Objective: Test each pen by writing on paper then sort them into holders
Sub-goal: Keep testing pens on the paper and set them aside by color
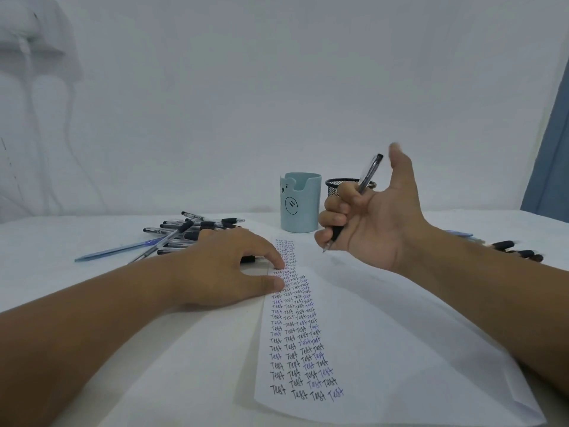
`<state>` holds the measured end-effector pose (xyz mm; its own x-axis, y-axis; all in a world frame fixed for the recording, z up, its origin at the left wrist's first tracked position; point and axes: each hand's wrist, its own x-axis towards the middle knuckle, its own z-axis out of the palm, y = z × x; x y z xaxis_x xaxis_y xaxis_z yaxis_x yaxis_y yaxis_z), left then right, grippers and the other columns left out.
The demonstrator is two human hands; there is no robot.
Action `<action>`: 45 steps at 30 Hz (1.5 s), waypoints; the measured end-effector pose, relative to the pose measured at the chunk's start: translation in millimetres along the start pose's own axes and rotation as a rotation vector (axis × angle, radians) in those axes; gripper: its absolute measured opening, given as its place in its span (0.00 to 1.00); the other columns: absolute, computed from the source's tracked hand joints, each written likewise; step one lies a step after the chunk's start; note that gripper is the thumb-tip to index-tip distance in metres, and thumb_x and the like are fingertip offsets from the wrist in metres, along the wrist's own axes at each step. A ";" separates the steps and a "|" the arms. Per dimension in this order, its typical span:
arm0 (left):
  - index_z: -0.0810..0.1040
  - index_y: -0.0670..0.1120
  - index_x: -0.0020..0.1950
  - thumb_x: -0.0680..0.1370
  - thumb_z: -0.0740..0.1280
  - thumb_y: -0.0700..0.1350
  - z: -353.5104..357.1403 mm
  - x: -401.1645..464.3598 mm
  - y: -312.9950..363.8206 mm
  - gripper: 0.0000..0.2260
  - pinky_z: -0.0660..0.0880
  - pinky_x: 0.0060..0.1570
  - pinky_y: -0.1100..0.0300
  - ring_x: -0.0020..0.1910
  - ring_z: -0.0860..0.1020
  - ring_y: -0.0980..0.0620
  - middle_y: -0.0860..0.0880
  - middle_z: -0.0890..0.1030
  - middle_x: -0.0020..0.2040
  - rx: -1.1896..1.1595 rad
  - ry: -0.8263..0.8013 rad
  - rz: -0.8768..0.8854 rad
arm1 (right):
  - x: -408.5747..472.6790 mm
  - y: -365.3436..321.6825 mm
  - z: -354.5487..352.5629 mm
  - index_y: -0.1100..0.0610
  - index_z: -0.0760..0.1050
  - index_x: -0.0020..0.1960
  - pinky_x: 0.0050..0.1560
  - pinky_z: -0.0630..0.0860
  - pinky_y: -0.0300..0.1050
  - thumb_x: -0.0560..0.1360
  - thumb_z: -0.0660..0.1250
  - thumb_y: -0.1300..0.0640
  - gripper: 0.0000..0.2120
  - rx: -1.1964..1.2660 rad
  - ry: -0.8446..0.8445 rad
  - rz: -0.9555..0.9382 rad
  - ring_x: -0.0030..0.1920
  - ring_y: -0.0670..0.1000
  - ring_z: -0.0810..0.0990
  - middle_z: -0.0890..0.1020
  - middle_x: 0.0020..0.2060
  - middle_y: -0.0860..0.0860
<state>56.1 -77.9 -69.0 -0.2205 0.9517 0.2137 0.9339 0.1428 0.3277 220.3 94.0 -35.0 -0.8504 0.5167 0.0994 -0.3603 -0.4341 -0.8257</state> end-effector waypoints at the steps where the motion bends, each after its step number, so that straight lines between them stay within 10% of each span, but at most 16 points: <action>1: 0.74 0.73 0.58 0.62 0.60 0.78 -0.1 -0.3 0.8 0.27 0.61 0.75 0.50 0.64 0.69 0.71 0.77 0.72 0.58 -0.001 -0.001 0.002 | 1.3 0.7 2.0 0.57 0.63 0.30 0.40 0.63 0.46 0.64 0.61 0.22 0.36 0.006 0.020 -0.013 0.30 0.53 0.63 0.62 0.28 0.52; 4: 0.75 0.71 0.59 0.64 0.63 0.78 -1.0 -0.9 2.3 0.26 0.60 0.75 0.50 0.63 0.67 0.73 0.79 0.71 0.58 0.010 0.009 0.004 | 8.3 4.0 3.3 0.60 0.75 0.38 0.39 0.78 0.47 0.77 0.61 0.34 0.29 -0.107 0.099 -0.073 0.30 0.56 0.76 0.69 0.24 0.53; 8: 0.79 0.66 0.59 0.65 0.63 0.77 -1.9 -0.6 3.3 0.27 0.59 0.75 0.48 0.63 0.68 0.71 0.80 0.69 0.58 0.025 0.001 0.002 | 17.9 13.6 -7.9 0.62 0.82 0.52 0.37 0.74 0.45 0.78 0.40 0.27 0.46 -0.362 0.054 0.036 0.33 0.55 0.77 0.80 0.34 0.57; 13: 0.79 0.66 0.58 0.64 0.61 0.73 -3.3 -0.9 3.1 0.26 0.58 0.76 0.50 0.65 0.66 0.72 0.76 0.73 0.55 0.016 -0.018 -0.006 | 19.3 34.5 -5.5 0.57 0.74 0.37 0.23 0.61 0.37 0.75 0.72 0.46 0.17 -0.734 0.077 -0.048 0.26 0.49 0.68 0.73 0.28 0.53; 22: 0.75 0.71 0.59 0.66 0.64 0.78 -2.0 1.3 -1.6 0.25 0.59 0.75 0.48 0.65 0.67 0.69 0.71 0.74 0.59 0.058 -0.021 0.004 | 16.1 44.3 -2.8 0.55 0.68 0.28 0.28 0.68 0.36 0.70 0.73 0.67 0.19 -1.152 -0.019 -0.247 0.27 0.52 0.74 0.76 0.22 0.52; 45: 0.75 0.71 0.58 0.65 0.63 0.78 -2.1 1.4 2.8 0.25 0.57 0.76 0.48 0.67 0.68 0.65 0.67 0.74 0.62 0.036 -0.033 -0.033 | 14.9 45.7 -1.7 0.54 0.68 0.27 0.33 0.69 0.39 0.68 0.71 0.66 0.17 -1.253 -0.049 -0.245 0.27 0.46 0.72 0.76 0.24 0.50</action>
<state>57.8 -76.7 -65.9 -0.2428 0.9547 0.1721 0.9359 0.1838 0.3007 191.8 83.1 -72.2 -0.8361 0.4449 0.3209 0.0749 0.6720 -0.7368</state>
